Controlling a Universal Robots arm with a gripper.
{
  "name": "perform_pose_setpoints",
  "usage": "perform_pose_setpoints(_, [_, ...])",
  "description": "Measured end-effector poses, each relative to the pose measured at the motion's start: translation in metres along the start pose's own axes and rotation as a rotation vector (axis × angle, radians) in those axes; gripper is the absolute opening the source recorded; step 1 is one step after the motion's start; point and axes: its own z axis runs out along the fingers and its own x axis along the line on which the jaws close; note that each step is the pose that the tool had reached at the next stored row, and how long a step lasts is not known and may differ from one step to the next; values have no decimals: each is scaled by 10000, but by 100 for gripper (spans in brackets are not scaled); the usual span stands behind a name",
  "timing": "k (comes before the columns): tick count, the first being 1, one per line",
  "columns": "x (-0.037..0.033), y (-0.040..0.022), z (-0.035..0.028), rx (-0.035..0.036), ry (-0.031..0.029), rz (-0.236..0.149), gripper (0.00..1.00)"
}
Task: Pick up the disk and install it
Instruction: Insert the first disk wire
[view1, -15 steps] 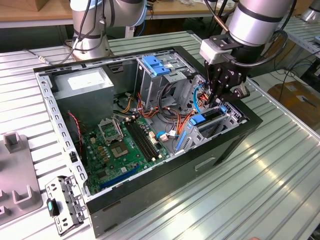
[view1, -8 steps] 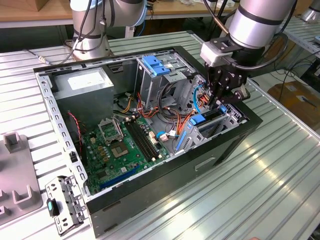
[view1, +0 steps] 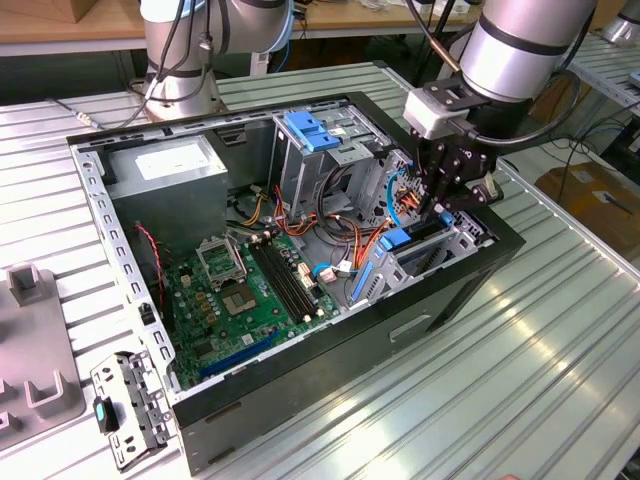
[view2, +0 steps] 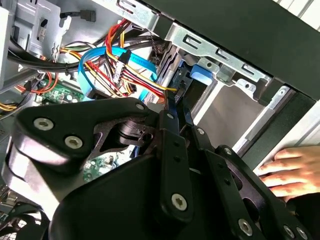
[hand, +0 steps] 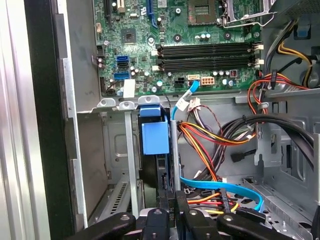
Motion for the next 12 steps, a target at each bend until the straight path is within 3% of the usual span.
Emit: perform_pose_setpoints(12, [0, 0, 29, -16, -7, -200, 18])
